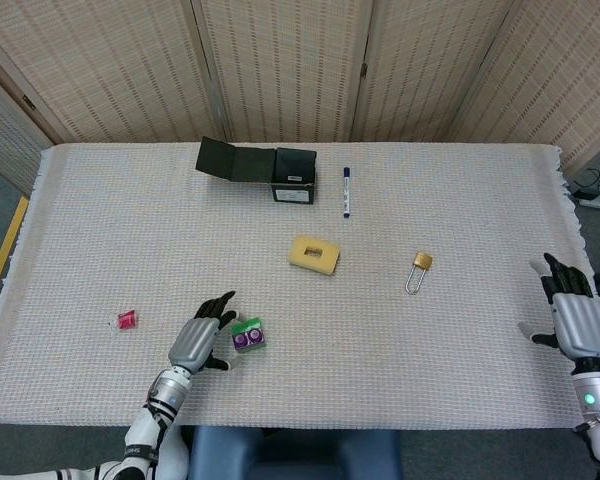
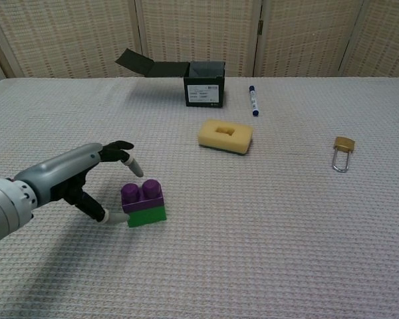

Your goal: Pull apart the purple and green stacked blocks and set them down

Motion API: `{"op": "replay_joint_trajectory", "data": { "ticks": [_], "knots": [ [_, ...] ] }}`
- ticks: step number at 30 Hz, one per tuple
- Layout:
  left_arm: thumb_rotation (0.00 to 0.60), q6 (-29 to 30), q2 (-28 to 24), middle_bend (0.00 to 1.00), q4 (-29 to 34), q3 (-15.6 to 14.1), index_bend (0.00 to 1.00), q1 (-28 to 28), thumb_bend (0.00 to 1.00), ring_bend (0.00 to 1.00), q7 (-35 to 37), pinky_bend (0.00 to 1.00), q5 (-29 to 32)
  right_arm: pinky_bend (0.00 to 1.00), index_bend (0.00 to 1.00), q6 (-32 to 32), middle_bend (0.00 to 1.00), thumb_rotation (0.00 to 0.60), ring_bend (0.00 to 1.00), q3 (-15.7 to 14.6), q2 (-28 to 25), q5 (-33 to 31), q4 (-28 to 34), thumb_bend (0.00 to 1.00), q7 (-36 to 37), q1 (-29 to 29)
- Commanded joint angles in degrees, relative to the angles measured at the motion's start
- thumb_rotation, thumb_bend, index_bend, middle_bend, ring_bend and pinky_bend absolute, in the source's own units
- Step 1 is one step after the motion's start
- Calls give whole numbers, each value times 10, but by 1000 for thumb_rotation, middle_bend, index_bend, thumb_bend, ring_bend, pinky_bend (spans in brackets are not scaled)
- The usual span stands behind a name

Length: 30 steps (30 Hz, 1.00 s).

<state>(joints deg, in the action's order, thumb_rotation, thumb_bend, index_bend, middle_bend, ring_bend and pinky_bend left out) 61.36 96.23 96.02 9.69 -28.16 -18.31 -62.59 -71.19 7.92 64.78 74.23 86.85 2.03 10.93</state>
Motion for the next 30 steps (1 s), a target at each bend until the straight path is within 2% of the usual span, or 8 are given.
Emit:
{"op": "replay_joint_trajectory", "data": {
  "ticks": [1, 7, 21, 27, 30],
  "knots": [
    [600, -3, 5, 33, -3, 7, 322, -7, 252, 0, 1, 0, 10, 0, 0, 1, 0, 600, 0, 1, -1, -3, -3, 267, 4, 0],
    [600, -19, 16, 33, -9, 8, 368, -21, 336, 0, 11, 0, 20, 0, 0, 3, 0, 600, 0, 1, 0, -7, -6, 267, 0, 2],
    [600, -34, 35, 33, -42, 9, 395, -42, 351, 0, 24, 0, 43, 0, 0, -2, 0, 600, 0, 1, -2, -8, -10, 266, 14, -1],
    [600, -41, 27, 33, -41, 8, 439, -43, 410, 0, 38, 0, 42, 0, 0, 0, 0, 600, 0, 1, 0, -10, -12, 267, 10, 1],
    [600, -39, 22, 36, -41, 3, 491, -42, 461, 0, 41, 0, 41, 0, 0, -3, 0, 600, 0, 1, 1, -8, -10, 267, 8, 1]
  ]
}}
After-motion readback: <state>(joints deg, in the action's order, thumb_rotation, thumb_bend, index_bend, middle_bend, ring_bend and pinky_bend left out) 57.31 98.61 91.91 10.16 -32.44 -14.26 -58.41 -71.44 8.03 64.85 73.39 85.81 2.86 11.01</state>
